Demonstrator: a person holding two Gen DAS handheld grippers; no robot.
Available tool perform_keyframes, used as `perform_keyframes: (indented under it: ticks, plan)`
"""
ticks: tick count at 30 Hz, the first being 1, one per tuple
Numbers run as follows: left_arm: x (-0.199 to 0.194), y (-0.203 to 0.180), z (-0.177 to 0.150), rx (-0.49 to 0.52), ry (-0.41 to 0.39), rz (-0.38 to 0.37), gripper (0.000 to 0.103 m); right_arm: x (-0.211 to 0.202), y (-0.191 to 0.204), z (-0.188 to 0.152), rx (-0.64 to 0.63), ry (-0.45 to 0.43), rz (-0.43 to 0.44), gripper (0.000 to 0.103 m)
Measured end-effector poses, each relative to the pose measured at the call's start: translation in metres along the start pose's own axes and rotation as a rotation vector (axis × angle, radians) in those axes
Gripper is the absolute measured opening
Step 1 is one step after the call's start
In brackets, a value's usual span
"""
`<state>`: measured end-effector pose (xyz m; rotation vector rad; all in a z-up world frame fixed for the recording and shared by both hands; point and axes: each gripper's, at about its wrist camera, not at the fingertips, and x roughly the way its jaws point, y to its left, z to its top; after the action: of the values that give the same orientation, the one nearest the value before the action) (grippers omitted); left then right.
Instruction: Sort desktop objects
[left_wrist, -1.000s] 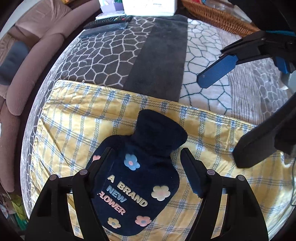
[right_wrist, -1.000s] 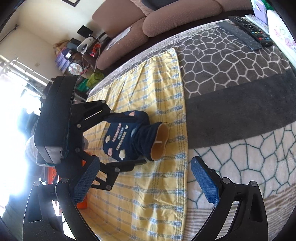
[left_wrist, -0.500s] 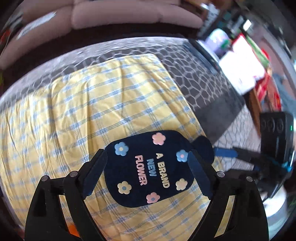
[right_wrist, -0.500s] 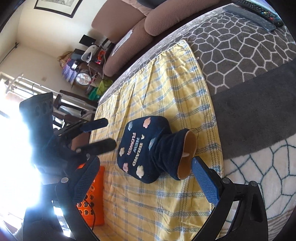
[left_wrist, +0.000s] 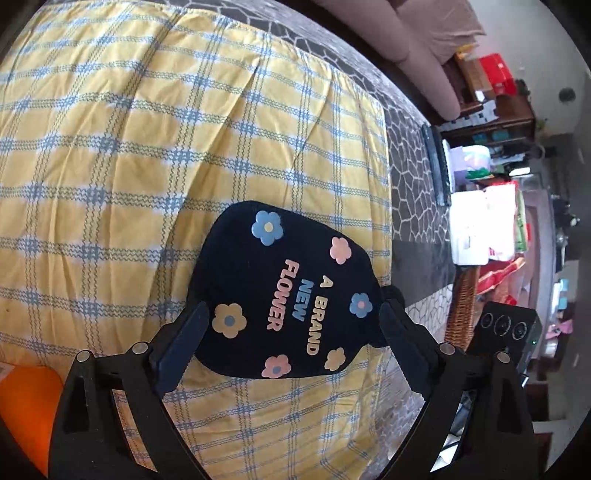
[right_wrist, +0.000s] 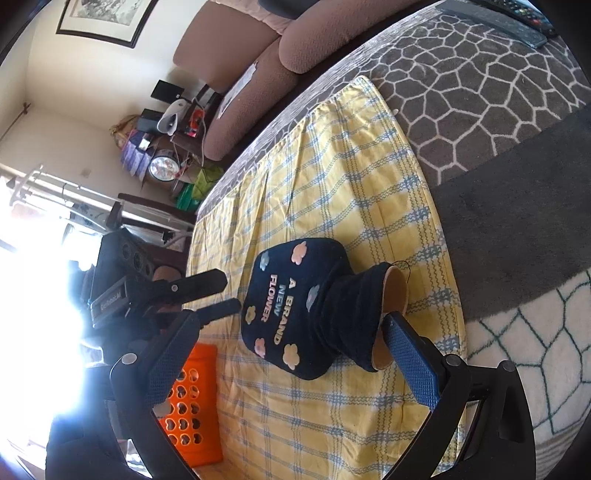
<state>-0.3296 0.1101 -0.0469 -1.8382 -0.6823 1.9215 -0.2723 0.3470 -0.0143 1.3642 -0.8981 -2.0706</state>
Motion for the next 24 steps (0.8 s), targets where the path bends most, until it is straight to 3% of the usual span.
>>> perform_keyframes:
  ticks: [6,11,17,24]
  plan:
    - [-0.004,0.014,-0.011,-0.121,0.0,-0.108,0.093,0.001,-0.001,-0.001,-0.003,0.003,-0.004,0.102]
    - [-0.008,0.017,-0.035,-0.18,-0.03,-0.154,0.097,0.001,-0.001,-0.001,-0.005,0.006,0.001,0.102]
    - [-0.004,0.019,-0.05,-0.285,-0.018,-0.346,0.097,0.001,0.001,-0.005,-0.011,0.011,0.004,0.102]
    - [-0.001,0.019,-0.049,-0.305,-0.026,-0.3,0.096,-0.002,0.009,-0.005,-0.032,0.014,-0.003,0.102]
